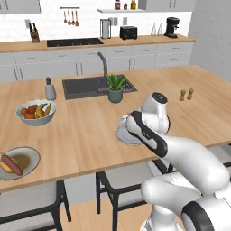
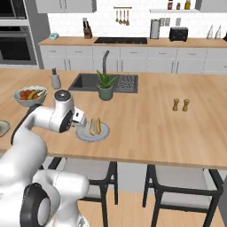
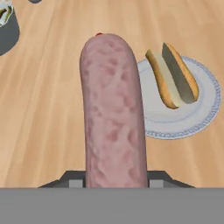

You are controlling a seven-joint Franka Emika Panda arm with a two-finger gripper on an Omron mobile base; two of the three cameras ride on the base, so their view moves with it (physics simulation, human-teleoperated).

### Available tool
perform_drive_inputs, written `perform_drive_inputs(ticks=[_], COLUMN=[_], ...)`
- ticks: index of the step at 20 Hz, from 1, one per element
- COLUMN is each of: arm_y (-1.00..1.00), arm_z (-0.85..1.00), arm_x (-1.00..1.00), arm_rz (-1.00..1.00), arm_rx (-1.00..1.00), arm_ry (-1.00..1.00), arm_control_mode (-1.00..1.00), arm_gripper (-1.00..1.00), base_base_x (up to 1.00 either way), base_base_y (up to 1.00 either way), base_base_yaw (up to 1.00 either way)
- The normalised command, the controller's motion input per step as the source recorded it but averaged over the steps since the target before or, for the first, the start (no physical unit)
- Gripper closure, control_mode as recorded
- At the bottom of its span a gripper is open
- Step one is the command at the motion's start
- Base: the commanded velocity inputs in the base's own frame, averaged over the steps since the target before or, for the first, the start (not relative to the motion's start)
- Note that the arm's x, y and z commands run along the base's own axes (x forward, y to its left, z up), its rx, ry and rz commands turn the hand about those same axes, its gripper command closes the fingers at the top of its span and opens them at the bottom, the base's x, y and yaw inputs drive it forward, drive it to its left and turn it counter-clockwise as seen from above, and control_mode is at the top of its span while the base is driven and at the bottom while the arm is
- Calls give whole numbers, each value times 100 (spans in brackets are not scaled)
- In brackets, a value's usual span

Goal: Place one bun and one sausage from the bowl on each plate.

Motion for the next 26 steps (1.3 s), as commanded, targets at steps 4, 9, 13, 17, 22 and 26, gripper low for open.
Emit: perform_drive_inputs(ticks=[4,9,13,17,22,26], arm_y=[12,4,-8,-20,0,-3], arm_z=[-80,-19,0,-18,-12,-29], arm_x=[96,63,32,43,16,0], arm_rz=[10,8,1,0,0,0], arm_rx=[-19,-25,-10,0,0,0], arm_ry=[23,4,3,13,4,1], arm_control_mode=[-100,-100,-100,-100,-100,-100], arm_gripper=[100,100,100,100,100,100], base_base_x=[0,0,0,0,0,0], base_base_y=[0,0,0,0,0,0], base_base_yaw=[0,0,0,0,0,0])
